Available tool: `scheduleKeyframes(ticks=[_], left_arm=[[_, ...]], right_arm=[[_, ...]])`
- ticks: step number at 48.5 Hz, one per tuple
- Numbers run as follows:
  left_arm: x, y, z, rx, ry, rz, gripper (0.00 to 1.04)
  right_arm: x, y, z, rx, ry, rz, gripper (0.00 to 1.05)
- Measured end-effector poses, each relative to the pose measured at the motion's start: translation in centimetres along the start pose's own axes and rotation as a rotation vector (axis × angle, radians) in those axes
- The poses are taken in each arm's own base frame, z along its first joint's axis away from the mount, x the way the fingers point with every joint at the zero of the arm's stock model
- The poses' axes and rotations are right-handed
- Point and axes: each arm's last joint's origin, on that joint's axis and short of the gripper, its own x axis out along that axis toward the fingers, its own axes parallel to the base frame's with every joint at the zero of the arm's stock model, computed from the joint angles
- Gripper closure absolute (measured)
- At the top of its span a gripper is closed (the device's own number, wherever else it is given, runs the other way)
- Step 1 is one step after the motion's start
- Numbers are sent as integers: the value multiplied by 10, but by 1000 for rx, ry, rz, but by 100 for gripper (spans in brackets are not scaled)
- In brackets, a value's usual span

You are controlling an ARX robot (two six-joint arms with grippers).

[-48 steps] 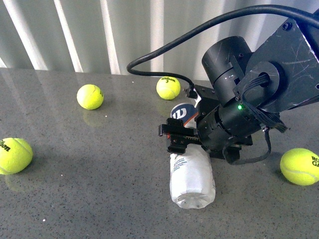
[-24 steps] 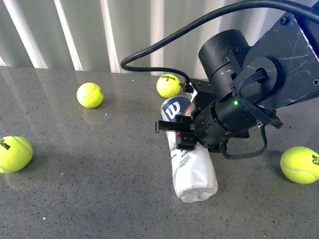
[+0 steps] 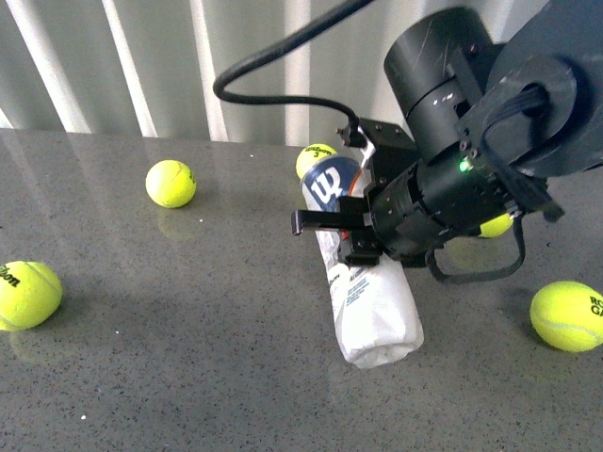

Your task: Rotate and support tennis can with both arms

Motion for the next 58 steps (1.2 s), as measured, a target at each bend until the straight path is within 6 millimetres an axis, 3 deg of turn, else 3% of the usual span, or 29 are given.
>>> scheduleKeyframes(ticks=[6,11,18,27,34,44,58], left_arm=[[0,0,0,0,0,0,7],[0,0,0,0,0,0,7],[0,0,0,0,0,0,7],[0,0,0,0,0,0,7],[0,0,0,0,0,0,7],[0,0,0,0,0,0,7],[0,0,0,0,0,0,7]], right_arm=[[-27,8,9,-117,-80,-35,93],[-54,16,10,-326,-168,-105,93],[-72,21,4,-568,-230,-139,93],[-79,23,-16,-936,-288,-166,93],[-74,19,-41,-1230,-255,-216,93],[-48,9,-61,-1579,-255,-336,93],[-1,5,-73,-1673,-230,-319,93]])
